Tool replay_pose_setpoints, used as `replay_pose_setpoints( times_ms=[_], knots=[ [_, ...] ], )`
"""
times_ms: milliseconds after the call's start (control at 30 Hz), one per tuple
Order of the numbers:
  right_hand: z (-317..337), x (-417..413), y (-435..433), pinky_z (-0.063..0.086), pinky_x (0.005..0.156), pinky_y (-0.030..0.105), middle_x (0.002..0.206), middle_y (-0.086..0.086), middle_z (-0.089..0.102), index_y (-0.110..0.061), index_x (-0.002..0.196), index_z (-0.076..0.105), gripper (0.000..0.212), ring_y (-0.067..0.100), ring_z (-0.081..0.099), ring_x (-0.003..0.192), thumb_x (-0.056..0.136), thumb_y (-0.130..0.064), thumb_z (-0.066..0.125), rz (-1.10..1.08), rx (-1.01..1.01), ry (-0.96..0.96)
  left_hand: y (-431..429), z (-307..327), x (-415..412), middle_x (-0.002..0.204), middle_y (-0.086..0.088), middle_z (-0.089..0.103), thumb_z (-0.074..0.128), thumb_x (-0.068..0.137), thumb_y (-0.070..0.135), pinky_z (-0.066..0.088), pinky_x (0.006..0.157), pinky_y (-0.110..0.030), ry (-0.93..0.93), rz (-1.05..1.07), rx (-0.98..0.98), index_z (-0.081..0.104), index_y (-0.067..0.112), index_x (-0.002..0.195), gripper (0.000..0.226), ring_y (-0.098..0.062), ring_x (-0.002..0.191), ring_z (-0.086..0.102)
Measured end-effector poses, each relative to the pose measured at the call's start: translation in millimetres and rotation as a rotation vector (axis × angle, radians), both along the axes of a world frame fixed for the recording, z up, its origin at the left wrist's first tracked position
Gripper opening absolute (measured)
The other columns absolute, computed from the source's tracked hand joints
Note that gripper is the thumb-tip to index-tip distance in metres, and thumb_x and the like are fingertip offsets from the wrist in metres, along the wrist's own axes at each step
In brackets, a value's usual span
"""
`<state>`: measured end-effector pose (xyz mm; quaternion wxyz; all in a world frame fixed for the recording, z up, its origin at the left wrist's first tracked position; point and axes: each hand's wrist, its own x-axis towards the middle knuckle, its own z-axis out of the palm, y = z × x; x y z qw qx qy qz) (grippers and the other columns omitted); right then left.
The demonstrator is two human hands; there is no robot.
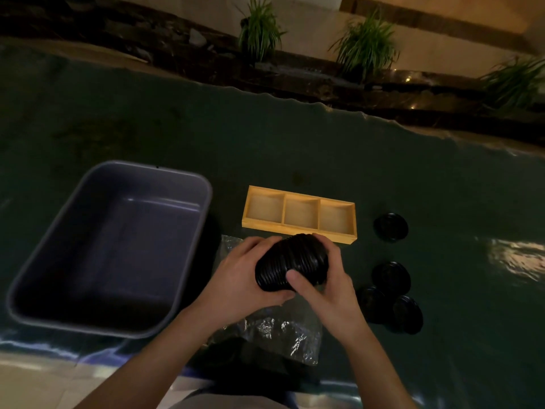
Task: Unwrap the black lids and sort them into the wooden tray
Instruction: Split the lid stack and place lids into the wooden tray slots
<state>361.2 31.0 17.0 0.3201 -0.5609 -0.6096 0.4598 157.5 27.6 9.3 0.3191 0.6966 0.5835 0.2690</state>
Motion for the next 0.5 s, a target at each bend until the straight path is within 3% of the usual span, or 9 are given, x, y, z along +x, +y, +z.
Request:
replay_pose_setpoints(
  times_ms=[100,200,367,500],
  knots=[
    [2,-7,5,0.053,0.098,0.027,0.127,-0.02,0.062,-0.049,0.136,0.039,0.091,-0.001,0.06,0.12,0.06,-0.084,0.074,-0.01,-0.001,-0.102,2,-1,-6,0.129,0.02,0.052,0.08,0.063,0.065,0.05,0.104,-0.032,0.004,-0.01,0.01,0.043,0.043,0.142,0.09,0.0,0.117,0.053],
    [4,-10,9,0.052,0.091,0.015,0.119,-0.024,0.065,-0.044,0.134,0.046,0.084,-0.01,0.061,0.113,0.064,-0.079,0.075,-0.057,0.018,-0.124,5,-3,-16,0.13,0.023,0.051,0.082,0.063,0.064,0.048,0.105,-0.029,-0.015,-0.005,0.011,0.042,0.045,0.141,0.09,0.002,0.118,0.052],
    [1,-20,13,0.053,0.094,0.022,0.123,-0.018,0.058,-0.036,0.135,0.039,0.065,-0.007,0.058,0.115,0.078,-0.039,0.071,-0.109,0.028,-0.144,9,-7,-24,0.127,0.027,0.045,0.081,0.061,0.065,0.041,0.103,-0.022,-0.046,0.021,0.006,0.04,0.045,0.142,0.092,0.002,0.117,0.051],
    [-4,-35,21,0.048,0.105,0.036,0.13,0.001,0.05,-0.025,0.137,0.039,0.064,0.016,0.052,0.123,0.077,-0.022,0.062,-0.136,0.091,-0.16,9,-11,-23,0.126,0.029,0.047,0.082,0.06,0.064,0.04,0.102,-0.016,-0.084,0.054,-0.007,0.041,0.046,0.14,0.092,0.008,0.116,0.05]
  ],
)
